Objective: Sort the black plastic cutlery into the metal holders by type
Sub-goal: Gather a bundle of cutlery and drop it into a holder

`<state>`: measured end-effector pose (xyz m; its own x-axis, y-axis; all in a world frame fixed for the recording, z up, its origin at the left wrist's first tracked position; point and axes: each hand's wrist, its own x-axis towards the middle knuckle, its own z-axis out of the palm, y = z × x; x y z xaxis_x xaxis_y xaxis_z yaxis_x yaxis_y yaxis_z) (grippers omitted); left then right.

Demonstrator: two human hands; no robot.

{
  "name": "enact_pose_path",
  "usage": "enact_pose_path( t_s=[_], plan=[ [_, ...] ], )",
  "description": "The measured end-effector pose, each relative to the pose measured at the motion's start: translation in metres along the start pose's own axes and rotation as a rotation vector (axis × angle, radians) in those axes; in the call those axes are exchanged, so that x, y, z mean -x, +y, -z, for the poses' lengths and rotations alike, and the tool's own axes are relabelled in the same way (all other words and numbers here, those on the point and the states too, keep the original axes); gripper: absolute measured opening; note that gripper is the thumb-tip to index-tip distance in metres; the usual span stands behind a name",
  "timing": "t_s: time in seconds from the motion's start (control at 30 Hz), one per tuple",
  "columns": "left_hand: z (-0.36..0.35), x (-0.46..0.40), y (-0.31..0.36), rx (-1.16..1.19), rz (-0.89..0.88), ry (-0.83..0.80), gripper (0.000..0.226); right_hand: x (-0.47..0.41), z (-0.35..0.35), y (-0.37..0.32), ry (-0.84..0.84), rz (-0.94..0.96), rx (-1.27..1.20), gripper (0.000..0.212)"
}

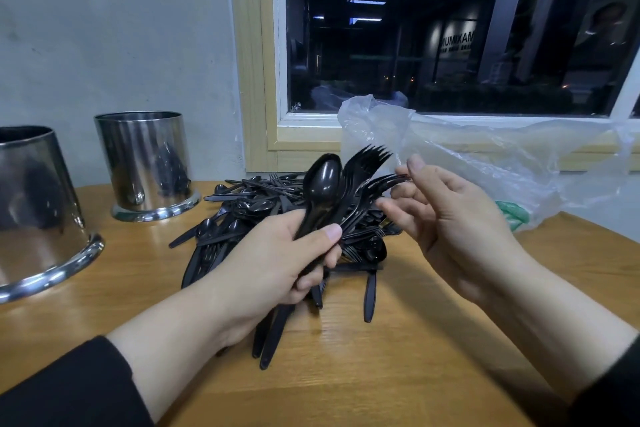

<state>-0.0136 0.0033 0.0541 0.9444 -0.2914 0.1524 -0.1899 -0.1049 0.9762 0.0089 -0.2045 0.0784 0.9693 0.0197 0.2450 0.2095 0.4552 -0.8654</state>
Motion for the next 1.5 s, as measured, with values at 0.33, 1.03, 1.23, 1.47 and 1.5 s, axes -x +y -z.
enact_pose_path(
  t_s=[0.33, 1.03, 1.23, 1.47, 1.5],
  plan=[
    [0.006, 0.000, 0.002, 0.457, 0.218, -0.286, 0.023, 0.006, -0.002, 0.008, -0.258, 0.151, 0.396, 0.044],
    [0.093, 0.001, 0.022, 0.056, -0.126, 0.588, 0.037, -0.075, -0.132, 0.009, -0.343, 0.388, 0.632, 0.072],
    [0.159, 0.056, 0.044, -0.046, -0.231, 0.992, 0.043, -0.084, -0.213, 0.006, -0.358, 0.572, 0.625, 0.033],
    [0.201, 0.127, 0.054, -0.022, -0.209, 1.053, 0.041, -0.100, -0.356, 0.039, -0.462, 0.651, 0.767, 0.014],
    [0.206, 0.134, 0.057, -0.009, -0.226, 1.062, 0.041, -0.104, -0.371, 0.047, -0.497, 0.652, 0.844, 0.014]
  ],
)
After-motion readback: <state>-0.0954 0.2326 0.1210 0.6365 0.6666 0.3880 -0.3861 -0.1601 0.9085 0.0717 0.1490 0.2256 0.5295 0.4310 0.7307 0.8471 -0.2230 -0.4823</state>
